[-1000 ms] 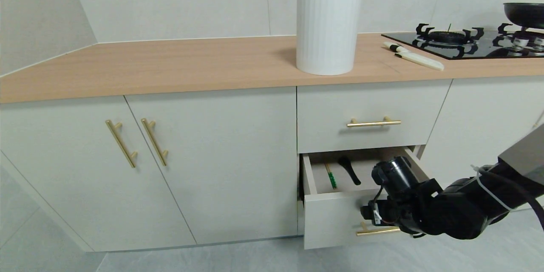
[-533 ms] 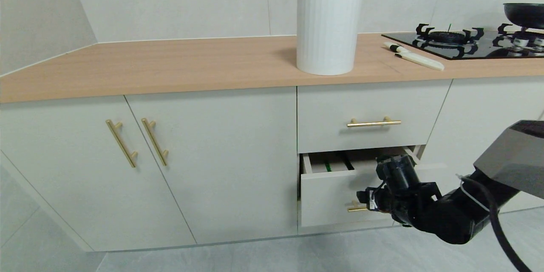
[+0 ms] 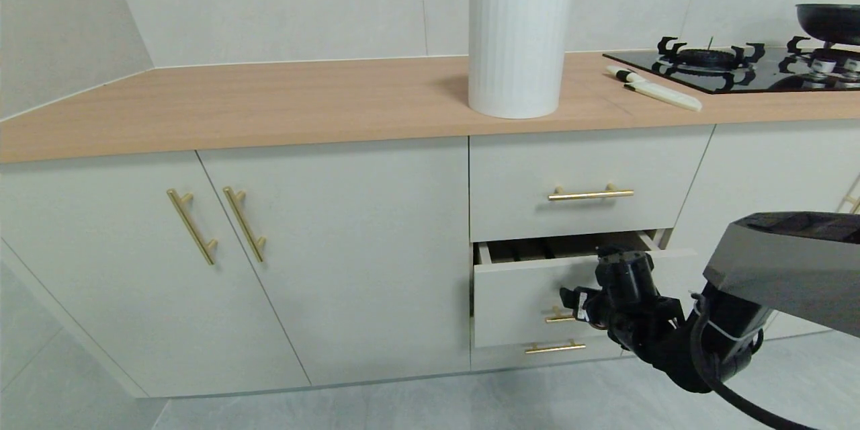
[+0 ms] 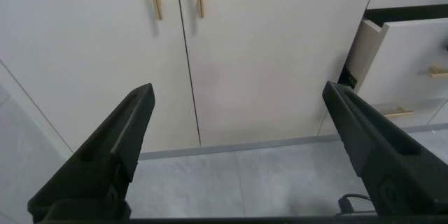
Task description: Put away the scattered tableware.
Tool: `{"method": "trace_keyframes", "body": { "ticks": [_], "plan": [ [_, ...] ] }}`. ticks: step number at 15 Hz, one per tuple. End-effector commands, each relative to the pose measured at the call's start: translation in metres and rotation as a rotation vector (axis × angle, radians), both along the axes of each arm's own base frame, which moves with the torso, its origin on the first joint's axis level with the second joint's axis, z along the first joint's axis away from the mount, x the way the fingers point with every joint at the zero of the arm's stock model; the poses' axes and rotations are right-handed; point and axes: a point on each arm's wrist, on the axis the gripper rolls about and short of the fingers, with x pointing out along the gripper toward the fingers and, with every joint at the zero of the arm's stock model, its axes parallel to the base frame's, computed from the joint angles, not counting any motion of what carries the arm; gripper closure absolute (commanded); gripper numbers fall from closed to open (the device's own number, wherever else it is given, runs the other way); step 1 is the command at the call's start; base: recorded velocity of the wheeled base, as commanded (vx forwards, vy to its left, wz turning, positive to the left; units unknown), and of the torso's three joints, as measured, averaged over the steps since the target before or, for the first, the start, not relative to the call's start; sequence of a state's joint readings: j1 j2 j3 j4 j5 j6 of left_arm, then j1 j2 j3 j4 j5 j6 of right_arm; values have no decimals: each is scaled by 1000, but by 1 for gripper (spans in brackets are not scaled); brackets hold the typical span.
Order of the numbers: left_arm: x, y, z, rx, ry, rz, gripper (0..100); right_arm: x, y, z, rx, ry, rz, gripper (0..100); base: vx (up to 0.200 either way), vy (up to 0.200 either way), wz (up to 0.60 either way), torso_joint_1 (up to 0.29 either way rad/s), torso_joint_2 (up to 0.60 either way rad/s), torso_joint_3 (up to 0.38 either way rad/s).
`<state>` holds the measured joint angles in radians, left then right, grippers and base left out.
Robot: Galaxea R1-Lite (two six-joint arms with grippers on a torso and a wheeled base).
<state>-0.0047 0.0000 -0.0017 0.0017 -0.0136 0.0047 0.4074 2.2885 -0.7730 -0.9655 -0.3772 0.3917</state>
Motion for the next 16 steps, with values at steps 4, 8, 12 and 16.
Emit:
{"method": "trace_keyframes", "body": {
  "ticks": [4, 8, 12, 16],
  "plan": [
    [0, 0, 0, 0, 0, 0, 0, 11, 1, -18, 20, -48, -11, 0, 0, 0, 0, 0, 0, 0],
    [0, 0, 0, 0, 0, 0, 0, 29, 4, -29, 24, -126, -66, 0, 0, 0, 0, 0, 0, 0],
    [0, 0, 0, 0, 0, 0, 0, 44, 2, -29, 29, -175, -116, 0, 0, 0, 0, 0, 0, 0],
    [0, 0, 0, 0, 0, 0, 0, 62, -3, -29, 26, -246, -203, 0, 0, 0, 0, 0, 0, 0]
  ]
}}
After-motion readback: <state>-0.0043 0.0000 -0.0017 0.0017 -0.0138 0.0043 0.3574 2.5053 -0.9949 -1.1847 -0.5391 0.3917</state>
